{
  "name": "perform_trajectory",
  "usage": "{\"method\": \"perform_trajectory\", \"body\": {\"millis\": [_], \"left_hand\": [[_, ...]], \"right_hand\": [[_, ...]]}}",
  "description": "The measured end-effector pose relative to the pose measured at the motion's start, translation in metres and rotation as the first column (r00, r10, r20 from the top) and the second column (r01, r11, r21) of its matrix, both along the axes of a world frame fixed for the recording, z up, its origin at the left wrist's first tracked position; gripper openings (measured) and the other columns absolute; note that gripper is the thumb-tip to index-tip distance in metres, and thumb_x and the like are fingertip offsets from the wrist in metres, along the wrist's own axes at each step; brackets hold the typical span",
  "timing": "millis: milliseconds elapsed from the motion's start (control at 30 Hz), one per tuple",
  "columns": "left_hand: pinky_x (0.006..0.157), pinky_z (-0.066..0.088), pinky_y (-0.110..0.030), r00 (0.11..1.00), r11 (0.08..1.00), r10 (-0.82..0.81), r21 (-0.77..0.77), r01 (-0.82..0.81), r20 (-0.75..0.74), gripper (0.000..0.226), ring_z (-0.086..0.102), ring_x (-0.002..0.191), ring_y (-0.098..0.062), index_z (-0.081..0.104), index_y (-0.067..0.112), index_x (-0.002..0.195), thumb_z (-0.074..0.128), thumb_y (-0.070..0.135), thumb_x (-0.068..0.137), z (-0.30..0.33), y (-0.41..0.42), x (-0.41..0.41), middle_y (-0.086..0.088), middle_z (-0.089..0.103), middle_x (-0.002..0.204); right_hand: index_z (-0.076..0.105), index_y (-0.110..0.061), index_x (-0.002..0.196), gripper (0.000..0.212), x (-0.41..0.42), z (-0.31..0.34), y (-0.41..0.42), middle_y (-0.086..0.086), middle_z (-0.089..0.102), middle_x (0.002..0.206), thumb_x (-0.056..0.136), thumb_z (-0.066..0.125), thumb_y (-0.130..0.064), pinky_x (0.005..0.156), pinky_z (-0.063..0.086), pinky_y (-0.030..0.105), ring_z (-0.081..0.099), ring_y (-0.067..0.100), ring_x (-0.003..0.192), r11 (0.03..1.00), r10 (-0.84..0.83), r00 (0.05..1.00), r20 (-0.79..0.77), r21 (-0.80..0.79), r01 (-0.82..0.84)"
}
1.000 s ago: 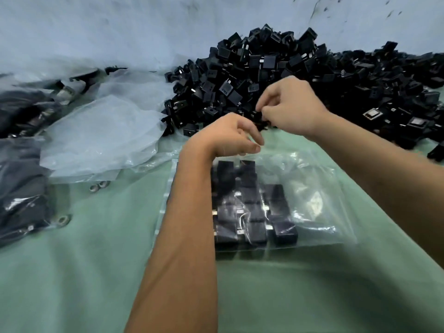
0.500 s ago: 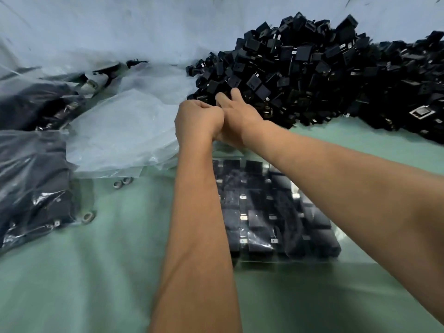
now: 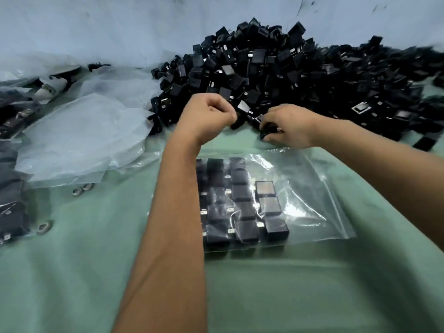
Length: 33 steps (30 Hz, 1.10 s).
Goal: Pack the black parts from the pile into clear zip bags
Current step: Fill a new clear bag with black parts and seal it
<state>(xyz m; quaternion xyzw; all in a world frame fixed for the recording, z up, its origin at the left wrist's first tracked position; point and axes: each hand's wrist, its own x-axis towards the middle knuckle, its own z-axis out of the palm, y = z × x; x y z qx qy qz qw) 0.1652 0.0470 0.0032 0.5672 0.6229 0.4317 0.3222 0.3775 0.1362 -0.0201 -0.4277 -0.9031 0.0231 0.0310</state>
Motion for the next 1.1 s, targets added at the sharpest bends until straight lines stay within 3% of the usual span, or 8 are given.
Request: {"method": "perform_trajectory", "body": {"millis": [133, 233, 367, 700, 833, 900, 1000, 1100], "left_hand": [[0.065, 0.046, -0.018, 0.909, 0.919, -0.392, -0.023, 0.393, -0.139, 0.015, 0.053, 0.068, -0.009, 0.079, 0.011, 0.093, 0.071, 0.000, 0.089, 0.002, -0.002, 0.043, -0.004, 0.062, 0.076], [0.068, 0.043, -0.011, 0.809, 0.846, -0.525, -0.062, 0.529, -0.263, 0.037, 0.050, 0.064, 0.005, 0.080, 0.021, 0.102, 0.063, -0.008, 0.088, 0.001, -0.001, 0.073, -0.001, 0.063, 0.094], [0.095, 0.037, -0.023, 0.701, 0.822, -0.563, -0.202, 0.533, -0.439, 0.079, 0.047, 0.112, -0.008, 0.069, 0.061, 0.099, 0.045, -0.013, 0.086, -0.006, 0.001, 0.094, 0.003, 0.052, 0.126], [0.096, 0.041, -0.032, 0.703, 0.830, -0.538, -0.149, 0.537, -0.464, 0.025, 0.046, 0.114, -0.009, 0.075, 0.042, 0.075, 0.083, 0.020, 0.082, -0.002, 0.002, 0.074, 0.016, 0.057, 0.105], [0.076, 0.047, -0.033, 0.722, 0.827, -0.536, -0.099, 0.554, -0.437, 0.023, 0.057, 0.093, -0.016, 0.076, 0.037, 0.072, 0.086, 0.018, 0.077, 0.006, -0.003, 0.074, 0.009, 0.065, 0.091], [0.079, 0.050, -0.042, 0.721, 0.824, -0.537, -0.086, 0.561, -0.438, 0.024, 0.055, 0.095, -0.036, 0.075, 0.036, 0.071, 0.086, 0.016, 0.077, 0.009, -0.004, 0.077, -0.012, 0.067, 0.095], [0.072, 0.045, -0.038, 0.729, 0.824, -0.540, -0.088, 0.560, -0.422, 0.022, 0.049, 0.083, -0.034, 0.076, 0.034, 0.072, 0.084, 0.014, 0.078, 0.010, -0.003, 0.079, -0.027, 0.065, 0.099], [0.072, 0.039, -0.033, 0.731, 0.818, -0.555, -0.101, 0.567, -0.397, 0.022, 0.046, 0.080, -0.026, 0.076, 0.031, 0.073, 0.083, 0.011, 0.078, 0.008, -0.004, 0.081, -0.025, 0.066, 0.096]], "right_hand": [[0.070, -0.015, 0.117, 0.024, 0.039, -0.005, -0.015, 0.004, 0.072, 0.106, 0.098, 0.069, -0.028, 0.094, 0.049, 0.039, 0.060, 0.025, 0.108, 0.981, -0.187, 0.923, -0.335, -0.008, 0.196], [0.065, -0.017, 0.111, 0.016, 0.065, -0.018, -0.039, -0.002, 0.069, 0.098, 0.097, 0.070, -0.023, 0.089, 0.051, 0.038, 0.065, 0.017, 0.095, 0.950, -0.295, 0.697, -0.654, -0.125, 0.284], [0.060, -0.017, 0.104, 0.028, 0.084, -0.032, -0.068, -0.001, 0.066, 0.094, 0.088, 0.082, -0.020, 0.073, 0.048, 0.021, 0.057, 0.003, 0.074, 0.938, -0.326, 0.496, -0.805, -0.209, 0.276], [0.077, -0.031, 0.104, 0.035, 0.095, -0.012, -0.101, 0.007, 0.068, 0.098, 0.075, 0.091, -0.019, 0.056, 0.050, 0.022, 0.054, 0.011, 0.056, 0.960, -0.236, 0.725, -0.647, -0.272, 0.070], [0.078, -0.021, 0.100, 0.020, 0.085, -0.007, -0.109, 0.015, 0.065, 0.085, 0.084, 0.084, -0.011, 0.052, 0.055, 0.029, 0.066, 0.020, 0.058, 0.824, -0.336, 0.686, -0.645, -0.555, -0.118], [0.076, -0.020, 0.089, 0.021, 0.077, -0.006, -0.111, 0.016, 0.068, 0.080, 0.080, 0.088, -0.034, 0.047, 0.053, 0.030, 0.065, 0.021, 0.054, 0.810, -0.376, 0.713, -0.592, -0.584, -0.057], [0.076, -0.018, 0.080, 0.049, 0.060, -0.014, -0.112, 0.007, 0.068, 0.070, 0.075, 0.079, -0.066, 0.048, 0.050, 0.037, 0.065, 0.023, 0.057, 0.907, -0.344, 0.875, -0.341, -0.363, 0.215], [0.075, -0.021, 0.079, 0.052, 0.059, -0.019, -0.113, 0.001, 0.062, 0.062, 0.079, 0.070, -0.073, 0.045, 0.043, 0.029, 0.058, 0.020, 0.054, 0.900, -0.411, 0.850, -0.330, -0.294, 0.321]]}}
